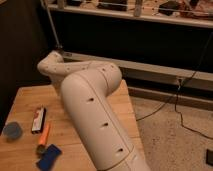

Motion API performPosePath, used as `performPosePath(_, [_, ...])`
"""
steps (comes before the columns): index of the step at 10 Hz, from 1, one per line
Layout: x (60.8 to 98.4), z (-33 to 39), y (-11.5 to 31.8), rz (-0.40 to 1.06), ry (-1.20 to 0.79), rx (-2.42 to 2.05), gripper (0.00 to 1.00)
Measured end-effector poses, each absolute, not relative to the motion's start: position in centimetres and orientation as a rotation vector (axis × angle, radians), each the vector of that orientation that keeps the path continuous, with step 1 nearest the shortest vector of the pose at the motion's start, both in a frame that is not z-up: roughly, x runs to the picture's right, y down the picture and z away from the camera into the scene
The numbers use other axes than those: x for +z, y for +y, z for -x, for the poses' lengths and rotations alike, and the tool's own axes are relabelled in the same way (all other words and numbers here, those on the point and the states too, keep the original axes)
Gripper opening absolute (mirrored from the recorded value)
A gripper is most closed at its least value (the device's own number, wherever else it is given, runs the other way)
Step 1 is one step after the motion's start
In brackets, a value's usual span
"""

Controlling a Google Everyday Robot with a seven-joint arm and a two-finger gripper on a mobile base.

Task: Place the bottle in the ceramic bowl

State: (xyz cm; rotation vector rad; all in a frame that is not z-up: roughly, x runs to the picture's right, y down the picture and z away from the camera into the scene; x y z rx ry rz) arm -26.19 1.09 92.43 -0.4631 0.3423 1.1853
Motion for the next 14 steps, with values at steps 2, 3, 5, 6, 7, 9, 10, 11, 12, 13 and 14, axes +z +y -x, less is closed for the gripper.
performPosePath(2, [93.4, 26.3, 1.7, 0.464, 0.357, 1.226, 0.65])
performPosePath(3, [93.8, 26.4, 2.1, 0.468, 0.365, 1.240, 0.65])
performPosePath(5, [94.2, 26.4, 2.7, 0.475, 0.376, 1.249, 0.65])
performPosePath(6, [94.4, 26.4, 3.0, 0.482, 0.383, 1.252, 0.65])
performPosePath(7, [94.5, 26.3, 3.3, 0.489, 0.393, 1.252, 0.65])
performPosePath(9, [94.7, 26.0, 3.7, 0.499, 0.408, 1.247, 0.55])
performPosePath(10, [94.8, 25.9, 3.7, 0.501, 0.414, 1.246, 0.43])
performPosePath(11, [94.9, 25.8, 3.8, 0.503, 0.419, 1.245, 0.31])
performPosePath(12, [94.9, 25.8, 3.8, 0.504, 0.422, 1.245, 0.25])
performPosePath(13, [95.0, 25.7, 3.9, 0.506, 0.427, 1.244, 0.19])
performPosePath(14, [95.0, 25.6, 4.0, 0.509, 0.432, 1.244, 0.18])
